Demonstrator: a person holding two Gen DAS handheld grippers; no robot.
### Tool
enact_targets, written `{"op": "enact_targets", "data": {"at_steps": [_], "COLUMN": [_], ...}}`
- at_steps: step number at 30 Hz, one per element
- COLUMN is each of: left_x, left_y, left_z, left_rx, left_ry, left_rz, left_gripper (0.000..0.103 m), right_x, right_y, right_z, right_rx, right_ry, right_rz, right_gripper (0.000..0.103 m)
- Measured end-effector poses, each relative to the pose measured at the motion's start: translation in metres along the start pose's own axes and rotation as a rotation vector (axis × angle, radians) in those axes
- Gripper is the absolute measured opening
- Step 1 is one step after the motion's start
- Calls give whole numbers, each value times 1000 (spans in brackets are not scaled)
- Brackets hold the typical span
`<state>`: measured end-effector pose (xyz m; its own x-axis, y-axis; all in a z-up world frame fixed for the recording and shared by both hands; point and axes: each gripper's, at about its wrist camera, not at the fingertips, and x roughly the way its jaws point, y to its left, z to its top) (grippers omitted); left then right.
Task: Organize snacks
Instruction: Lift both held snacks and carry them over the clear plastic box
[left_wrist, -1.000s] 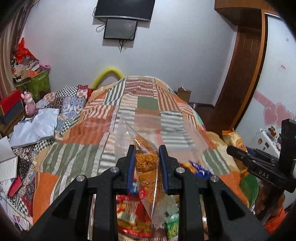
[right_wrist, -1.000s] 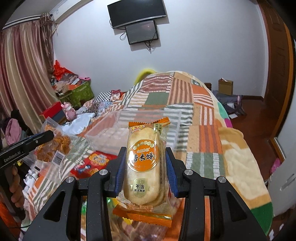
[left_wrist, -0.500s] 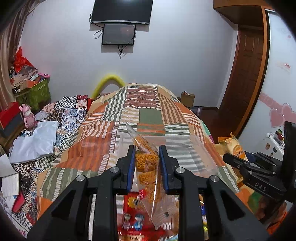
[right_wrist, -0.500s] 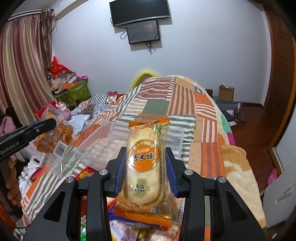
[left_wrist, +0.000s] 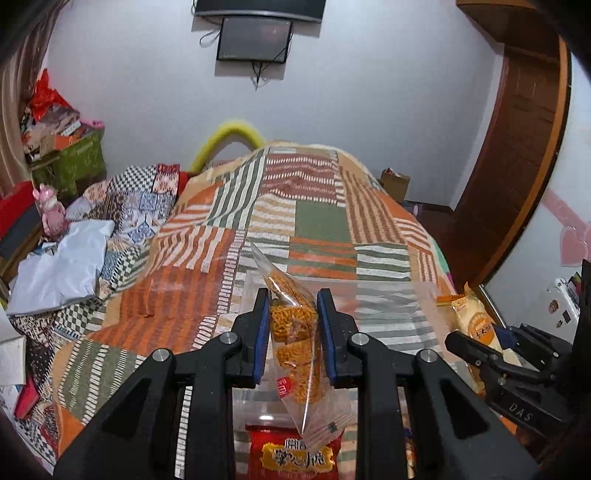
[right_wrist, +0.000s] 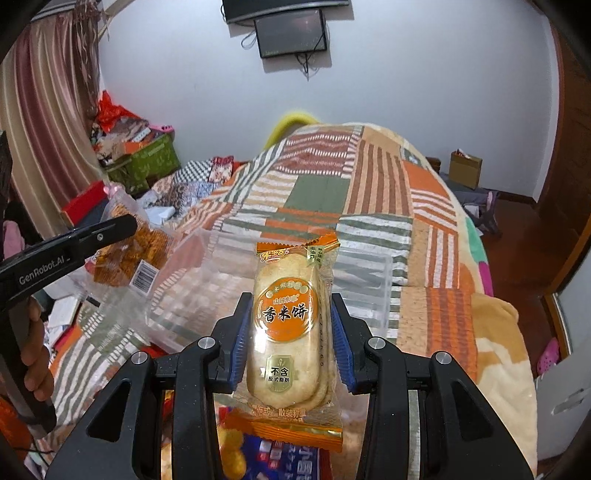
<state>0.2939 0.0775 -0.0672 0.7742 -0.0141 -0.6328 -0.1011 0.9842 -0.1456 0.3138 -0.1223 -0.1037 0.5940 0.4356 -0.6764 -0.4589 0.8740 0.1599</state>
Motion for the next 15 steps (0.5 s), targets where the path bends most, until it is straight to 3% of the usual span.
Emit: {"op": "enact_targets", "data": {"at_steps": [4,15], "left_x": [21,58], "left_y": [0,-6], "left_z": [-1,-15], "left_rx": [12,48], "left_ry": [25,133], "left_rz": [29,23], "left_gripper": [24,24], "right_x": [17,50], "right_y": [-1,-5], "right_z": [0,0], "right_rx": [-9,-21], "right_ry": [44,148], "right_rz": [-12,-9], "right_gripper": [36,37]}}
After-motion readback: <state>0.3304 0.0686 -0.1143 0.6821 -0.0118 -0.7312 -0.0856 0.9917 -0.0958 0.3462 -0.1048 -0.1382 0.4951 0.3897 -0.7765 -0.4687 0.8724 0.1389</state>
